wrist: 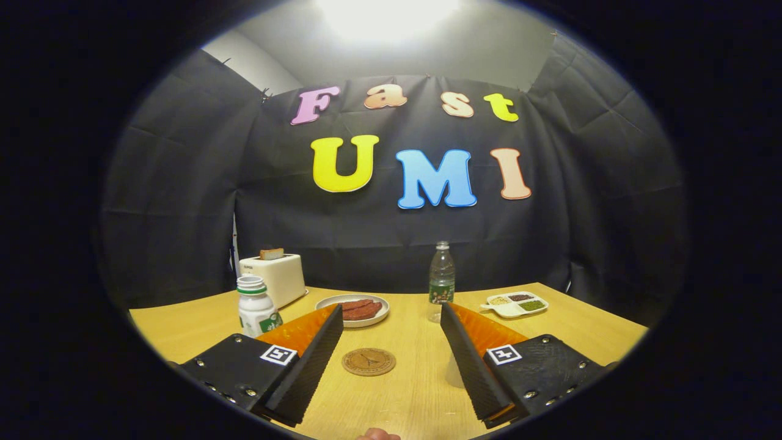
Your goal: Take the bottle from table, then pour the juice into the cup, finally place the bottle on the coaster
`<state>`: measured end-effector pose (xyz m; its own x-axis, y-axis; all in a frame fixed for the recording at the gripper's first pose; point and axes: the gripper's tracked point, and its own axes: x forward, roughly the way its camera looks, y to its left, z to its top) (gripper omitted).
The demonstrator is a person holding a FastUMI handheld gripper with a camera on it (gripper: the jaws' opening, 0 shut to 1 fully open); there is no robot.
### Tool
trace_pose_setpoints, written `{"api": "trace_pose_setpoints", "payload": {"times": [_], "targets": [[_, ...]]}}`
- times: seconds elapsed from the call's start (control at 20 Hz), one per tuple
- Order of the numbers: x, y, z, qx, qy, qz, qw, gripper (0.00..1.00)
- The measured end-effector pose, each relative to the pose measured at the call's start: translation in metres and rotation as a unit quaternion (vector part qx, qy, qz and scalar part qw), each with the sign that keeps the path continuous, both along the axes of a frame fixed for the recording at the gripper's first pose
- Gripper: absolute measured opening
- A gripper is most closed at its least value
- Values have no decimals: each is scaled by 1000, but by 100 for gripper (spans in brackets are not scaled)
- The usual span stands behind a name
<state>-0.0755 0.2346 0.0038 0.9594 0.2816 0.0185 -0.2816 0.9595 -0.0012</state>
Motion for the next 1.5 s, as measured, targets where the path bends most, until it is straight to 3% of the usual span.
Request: {"api": "trace_pose_setpoints", "payload": {"times": [0.25, 0.55, 0.9, 1.1, 1.25, 1.35, 1.5], "targets": [[-26, 67, -13, -12, -7, 67, 998, 97], [-26, 132, -44, -22, 11, 117, 993, 97], [7, 168, -72, -46, 35, 123, 991, 97], [19, 181, -90, -57, 58, 151, 985, 97], [22, 176, -91, -64, 59, 144, 986, 97], [17, 181, -91, -63, 60, 165, 982, 71], [11, 175, -91, -51, 65, 156, 984, 70]]}}
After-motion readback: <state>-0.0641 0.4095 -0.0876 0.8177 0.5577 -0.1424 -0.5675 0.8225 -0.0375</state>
